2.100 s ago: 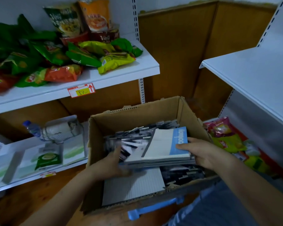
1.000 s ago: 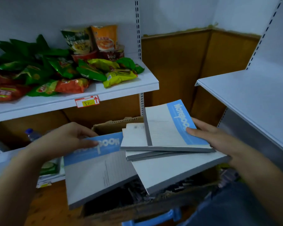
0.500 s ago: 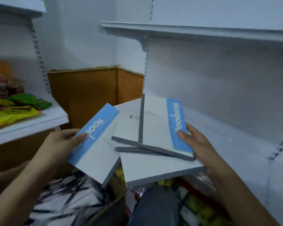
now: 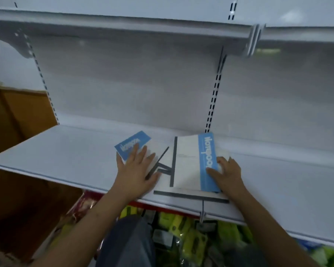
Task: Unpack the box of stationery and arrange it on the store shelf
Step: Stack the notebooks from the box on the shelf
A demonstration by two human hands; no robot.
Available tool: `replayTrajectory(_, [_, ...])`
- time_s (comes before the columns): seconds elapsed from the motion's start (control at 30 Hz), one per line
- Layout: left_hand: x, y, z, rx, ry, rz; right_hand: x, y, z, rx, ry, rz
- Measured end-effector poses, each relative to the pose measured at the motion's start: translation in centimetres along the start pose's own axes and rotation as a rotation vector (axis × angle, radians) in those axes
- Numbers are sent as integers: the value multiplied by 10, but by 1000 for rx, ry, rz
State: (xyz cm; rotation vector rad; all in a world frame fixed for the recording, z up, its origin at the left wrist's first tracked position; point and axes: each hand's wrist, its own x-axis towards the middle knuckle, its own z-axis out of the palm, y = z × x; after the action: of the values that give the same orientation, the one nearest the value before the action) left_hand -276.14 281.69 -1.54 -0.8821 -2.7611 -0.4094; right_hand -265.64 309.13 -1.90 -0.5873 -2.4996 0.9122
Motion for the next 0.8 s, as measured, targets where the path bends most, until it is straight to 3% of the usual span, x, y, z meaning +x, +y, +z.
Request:
replayTrajectory(0.07, [5, 6, 8, 129, -124, -7, 2, 7, -10, 90, 33, 64])
replayTrajectory(0.2, [16, 14, 3, 215, -440, -253, 0, 39, -50, 352, 146, 279])
replayTrajectory(0.33, [26, 48, -20, 372, -388, -265, -1, 57, -70, 580, 226, 416])
replayTrajectory(0.43, [40, 69, -22, 401, -364, -168, -2, 56, -65, 574, 241, 387])
replayTrajectory(0.6, [72, 87, 3, 93, -561, 397, -7, 58, -72, 755, 370, 390])
replayTrajectory(0.7, [87, 81, 30, -30, -413, 508, -10, 57, -74, 832, 423, 407])
replayTrajectory(0.8, [94, 77, 42, 103, -8, 657, -12, 55, -74, 823, 432, 380])
